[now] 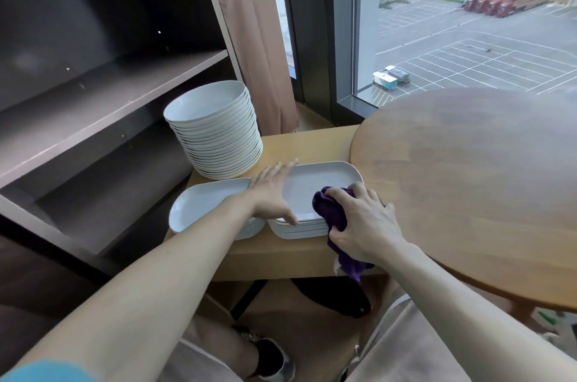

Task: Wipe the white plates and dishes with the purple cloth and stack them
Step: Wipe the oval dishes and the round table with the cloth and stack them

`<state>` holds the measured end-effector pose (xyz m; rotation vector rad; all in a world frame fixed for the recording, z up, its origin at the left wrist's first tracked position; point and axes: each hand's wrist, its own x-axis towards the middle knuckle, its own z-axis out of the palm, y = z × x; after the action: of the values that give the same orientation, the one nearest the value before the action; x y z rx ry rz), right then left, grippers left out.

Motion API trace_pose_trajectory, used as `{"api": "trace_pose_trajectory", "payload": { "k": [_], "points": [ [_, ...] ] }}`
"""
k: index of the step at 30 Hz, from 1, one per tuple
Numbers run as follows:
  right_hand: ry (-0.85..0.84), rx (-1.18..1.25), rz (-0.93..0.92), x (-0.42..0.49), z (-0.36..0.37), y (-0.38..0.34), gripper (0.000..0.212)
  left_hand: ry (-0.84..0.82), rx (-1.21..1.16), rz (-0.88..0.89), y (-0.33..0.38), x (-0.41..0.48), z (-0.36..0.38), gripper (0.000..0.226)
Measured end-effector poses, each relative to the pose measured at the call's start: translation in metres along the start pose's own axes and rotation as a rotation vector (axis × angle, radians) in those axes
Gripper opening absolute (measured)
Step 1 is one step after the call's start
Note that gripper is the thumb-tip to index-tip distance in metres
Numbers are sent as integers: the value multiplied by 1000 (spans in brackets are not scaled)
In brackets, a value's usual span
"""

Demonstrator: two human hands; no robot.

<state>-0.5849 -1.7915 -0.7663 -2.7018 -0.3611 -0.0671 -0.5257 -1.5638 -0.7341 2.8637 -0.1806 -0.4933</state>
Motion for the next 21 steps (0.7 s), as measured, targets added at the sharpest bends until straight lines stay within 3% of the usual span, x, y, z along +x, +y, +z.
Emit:
{"api": "trace_pose_trajectory", "payload": {
  "k": [4, 21],
  "points": [
    [2, 10, -7, 1, 1, 1, 63, -1, -59, -19, -1, 9, -4, 146],
    [21, 21, -3, 3, 0, 2, 64, 153, 154, 50, -13, -15, 3, 154]
  ]
}}
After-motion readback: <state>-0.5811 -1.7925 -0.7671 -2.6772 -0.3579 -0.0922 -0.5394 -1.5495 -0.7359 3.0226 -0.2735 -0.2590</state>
